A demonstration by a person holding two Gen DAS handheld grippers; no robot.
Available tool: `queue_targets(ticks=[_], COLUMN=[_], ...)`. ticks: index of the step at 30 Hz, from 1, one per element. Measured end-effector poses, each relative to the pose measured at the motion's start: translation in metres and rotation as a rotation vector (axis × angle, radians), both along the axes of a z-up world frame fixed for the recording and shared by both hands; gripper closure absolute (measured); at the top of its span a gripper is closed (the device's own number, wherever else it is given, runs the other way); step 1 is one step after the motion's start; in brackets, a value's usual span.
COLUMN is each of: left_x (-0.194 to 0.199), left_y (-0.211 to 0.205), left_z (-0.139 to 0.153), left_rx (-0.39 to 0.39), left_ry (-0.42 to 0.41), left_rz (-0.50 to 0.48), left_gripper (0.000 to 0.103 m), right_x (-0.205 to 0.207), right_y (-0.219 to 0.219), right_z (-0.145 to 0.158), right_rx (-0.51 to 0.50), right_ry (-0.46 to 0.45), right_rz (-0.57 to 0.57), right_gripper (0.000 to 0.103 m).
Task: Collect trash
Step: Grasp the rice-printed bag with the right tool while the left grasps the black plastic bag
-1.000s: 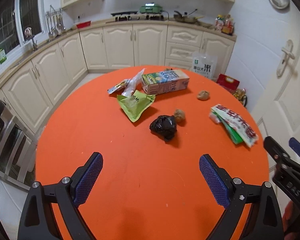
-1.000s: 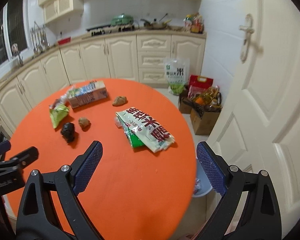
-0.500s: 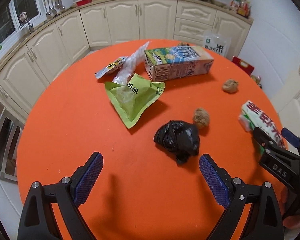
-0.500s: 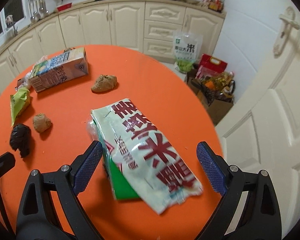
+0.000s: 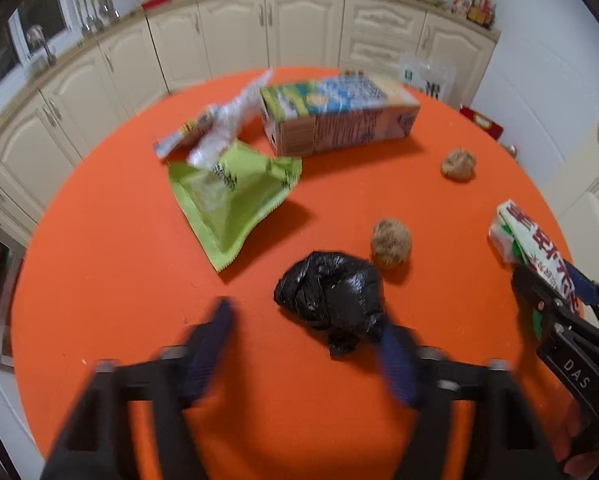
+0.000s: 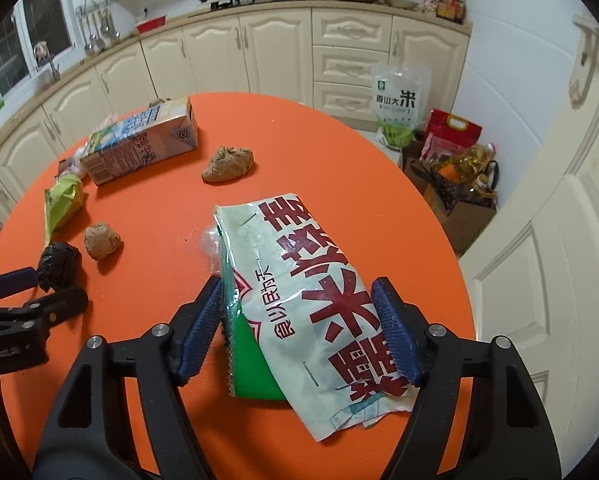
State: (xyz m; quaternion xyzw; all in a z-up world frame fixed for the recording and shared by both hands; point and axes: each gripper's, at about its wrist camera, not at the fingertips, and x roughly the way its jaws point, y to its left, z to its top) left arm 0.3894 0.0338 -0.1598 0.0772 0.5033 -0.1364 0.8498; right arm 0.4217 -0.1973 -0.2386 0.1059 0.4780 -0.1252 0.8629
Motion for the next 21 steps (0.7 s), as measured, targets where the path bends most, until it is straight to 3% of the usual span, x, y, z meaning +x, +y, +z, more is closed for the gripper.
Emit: queue_targets(ticks=[1,2,10,21], left_x=[0.000,0.000,-0.005,-0.045], left_y=[-0.001,-0.002,0.002,0.008], left_z=[0.000,0.000,0.003,0.021], left_rx=[-0.013,-0.030,-0.083,-0.124], left_ry=[0.002,0.015,0.005,-0.039], left_rz=[-0.015,-0.039,-0.058,-0.089], left_gripper=[0.087,0.090,0.097,0.099], right_x=[0.000,-0.001,-0.012,-0.048], right_y=[0.001,0.001,0.003,0.010], right_z=[0.000,0.000,0.010,0.041], right_rx=[-0.004,-0.006,-0.014,-0.046], right_ry=[0.001,0.001,-0.015,-0.071], right_rz=[-0.001,-0.002,-0.014,-0.039], right_gripper=[0.032,0.032,0.033,0.033])
